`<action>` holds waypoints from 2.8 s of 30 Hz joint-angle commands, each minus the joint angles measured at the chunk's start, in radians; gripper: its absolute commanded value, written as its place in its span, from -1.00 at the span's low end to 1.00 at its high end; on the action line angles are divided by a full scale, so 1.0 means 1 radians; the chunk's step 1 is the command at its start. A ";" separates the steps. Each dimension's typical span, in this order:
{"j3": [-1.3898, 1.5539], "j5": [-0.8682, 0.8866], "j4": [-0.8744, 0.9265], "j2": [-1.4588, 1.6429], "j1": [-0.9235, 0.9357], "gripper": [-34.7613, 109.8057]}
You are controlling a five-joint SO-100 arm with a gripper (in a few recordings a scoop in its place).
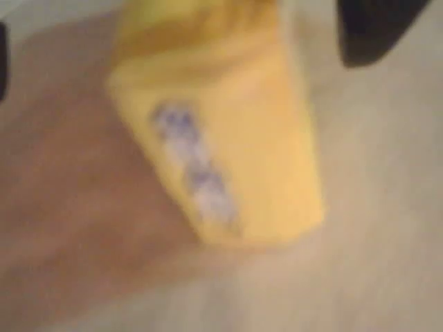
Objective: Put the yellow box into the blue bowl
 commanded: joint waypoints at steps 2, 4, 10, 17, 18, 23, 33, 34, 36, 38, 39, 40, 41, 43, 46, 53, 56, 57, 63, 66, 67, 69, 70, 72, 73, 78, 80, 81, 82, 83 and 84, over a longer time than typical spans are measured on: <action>-0.043 -0.006 -0.002 0.012 0.015 -0.15; -0.041 -0.006 -0.002 -0.006 0.018 -0.15; -0.043 -0.006 -0.003 -0.077 0.026 -0.15; -0.055 -0.006 0.000 -0.069 0.018 -0.15; -0.055 -0.006 0.000 -0.069 0.018 -0.15; -0.055 -0.005 0.002 -0.067 0.018 -0.15; -0.057 -0.003 0.002 -0.067 0.029 -0.49; -0.057 -0.003 0.002 -0.067 0.029 -0.52; -0.057 -0.003 0.000 -0.067 0.029 -0.54; -0.057 -0.002 0.000 -0.067 0.029 -0.52; -0.057 0.002 0.000 -0.067 0.029 -0.52; -0.057 0.005 0.000 -0.066 0.029 -0.52; -0.057 0.006 0.002 -0.066 0.029 -0.52; -0.057 0.008 0.003 -0.048 0.031 -0.52; -0.057 0.003 0.031 0.035 0.031 -0.52; -0.058 0.005 0.146 0.265 0.021 -0.52; -0.058 0.008 0.192 0.337 0.029 -0.52; -0.058 0.009 0.207 0.364 0.029 -0.52; -0.058 0.009 0.268 0.534 0.029 -0.52; -0.060 0.009 0.265 0.580 0.031 -0.52; -0.060 0.009 0.259 0.583 0.031 -0.52; -0.066 0.009 0.242 0.589 0.046 -0.52; -0.083 0.009 0.232 0.584 0.067 -0.52; -0.133 0.003 0.213 0.580 0.126 -0.52; -0.163 -0.003 0.204 0.574 0.155 -0.52; -0.334 -0.005 0.175 0.430 0.282 -0.52; -0.422 -0.005 0.187 0.341 0.336 -0.52; -0.463 -0.005 0.187 0.295 0.360 -0.52; -0.509 -0.005 0.187 0.250 0.385 -0.52; -0.552 -0.005 0.187 0.204 0.407 -0.52; -0.598 -0.005 0.187 0.160 0.425 -0.52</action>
